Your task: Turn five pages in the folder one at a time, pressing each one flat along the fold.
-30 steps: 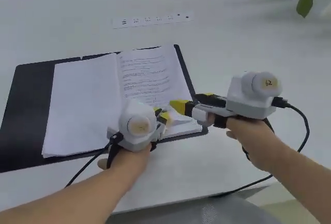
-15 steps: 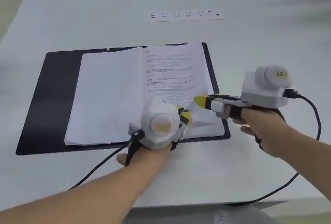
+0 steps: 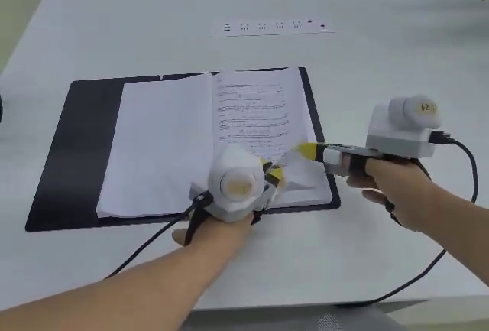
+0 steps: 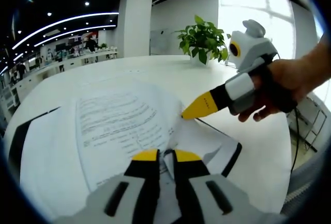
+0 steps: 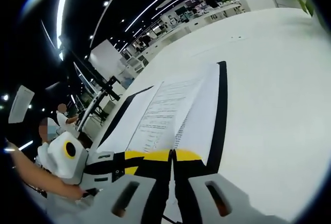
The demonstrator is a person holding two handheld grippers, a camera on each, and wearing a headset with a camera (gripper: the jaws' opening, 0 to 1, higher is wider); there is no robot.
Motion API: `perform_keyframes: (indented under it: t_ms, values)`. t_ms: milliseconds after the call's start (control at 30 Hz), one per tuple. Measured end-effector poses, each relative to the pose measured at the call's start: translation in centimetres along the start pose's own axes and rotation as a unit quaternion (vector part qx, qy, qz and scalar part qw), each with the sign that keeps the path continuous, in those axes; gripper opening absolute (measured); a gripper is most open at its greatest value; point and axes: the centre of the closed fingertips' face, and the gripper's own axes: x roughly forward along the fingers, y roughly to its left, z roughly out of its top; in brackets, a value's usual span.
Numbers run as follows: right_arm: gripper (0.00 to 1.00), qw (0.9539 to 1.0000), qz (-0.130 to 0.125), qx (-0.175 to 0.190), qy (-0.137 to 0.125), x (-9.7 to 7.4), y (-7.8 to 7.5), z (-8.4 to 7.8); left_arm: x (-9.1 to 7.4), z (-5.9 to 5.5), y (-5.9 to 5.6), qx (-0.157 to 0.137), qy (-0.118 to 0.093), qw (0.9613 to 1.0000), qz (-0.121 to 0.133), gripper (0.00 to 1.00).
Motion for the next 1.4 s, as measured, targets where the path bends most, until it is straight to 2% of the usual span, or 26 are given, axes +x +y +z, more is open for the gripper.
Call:
perform_keyframes:
  t_ms: [367,600,633,700,733,800,900,933,1033,1100,1233,1300,1400]
  values:
    - [0.00,0.9995,-0.007,0.032,0.000,-0.6,0.2,0.1,-0.3,0.0,-0.2,-0.019,0.005,0.9998,-0.004,0.12]
    - [0.00,0.9984,-0.020,0.053,0.007,-1.6,0.2,0.2,-1.2,-0.1,-0.1,-0.030,0.016,0.9994,-0.007,0.23]
    - [0.00,0.9978,-0.029,0.059,0.014,-1.8,0.1,0.1,-1.4,0.0,-0.1,-0.029,0.018,0.9994,-0.009,0.24]
    - [0.00,0.9975,-0.020,0.068,0.010,-2.2,0.6,0.4,-2.0,0.1,-0.1,-0.025,0.020,0.9995,-0.010,0.26]
    - [0.00,0.9972,-0.025,0.070,0.012,-2.3,0.6,0.5,-2.2,0.2,0.0,-0.022,0.020,0.9995,-0.011,0.28]
    - [0.00,0.9953,-0.019,0.094,0.011,-2.6,1.1,0.8,-2.8,0.4,0.2,-0.017,0.021,0.9996,-0.012,0.29]
    - [0.00,0.9929,-0.025,0.115,0.014,-3.1,1.5,1.1,-3.8,0.9,0.5,-0.008,0.017,0.9997,-0.013,0.30]
    - [0.00,0.9897,-0.018,0.141,0.011,-3.2,2.1,1.3,-4.3,1.4,0.7,-0.006,0.011,0.9998,-0.015,0.31]
    - [0.00,0.9862,-0.013,0.165,0.007,-3.5,2.9,1.6,-5.8,2.6,1.1,-0.006,-0.007,0.9998,-0.017,0.32]
    - [0.00,0.9854,-0.013,0.170,0.006,-3.5,2.9,1.9,-6.7,3.2,1.5,-0.008,-0.016,0.9997,-0.017,0.34]
    - [0.00,0.9793,-0.002,0.203,0.001,-3.6,3.9,2.7,-8.8,4.4,2.3,-0.013,-0.036,0.9991,-0.017,0.37]
    - [0.00,0.9716,0.012,0.236,-0.013,-3.6,4.8,3.7,-10.0,4.8,2.8,-0.016,-0.045,0.9987,-0.015,0.38]
    - [0.00,0.9704,0.022,0.240,-0.017,-3.5,5.9,4.5,-11.7,5.1,3.8,-0.020,-0.057,0.9981,-0.011,0.38]
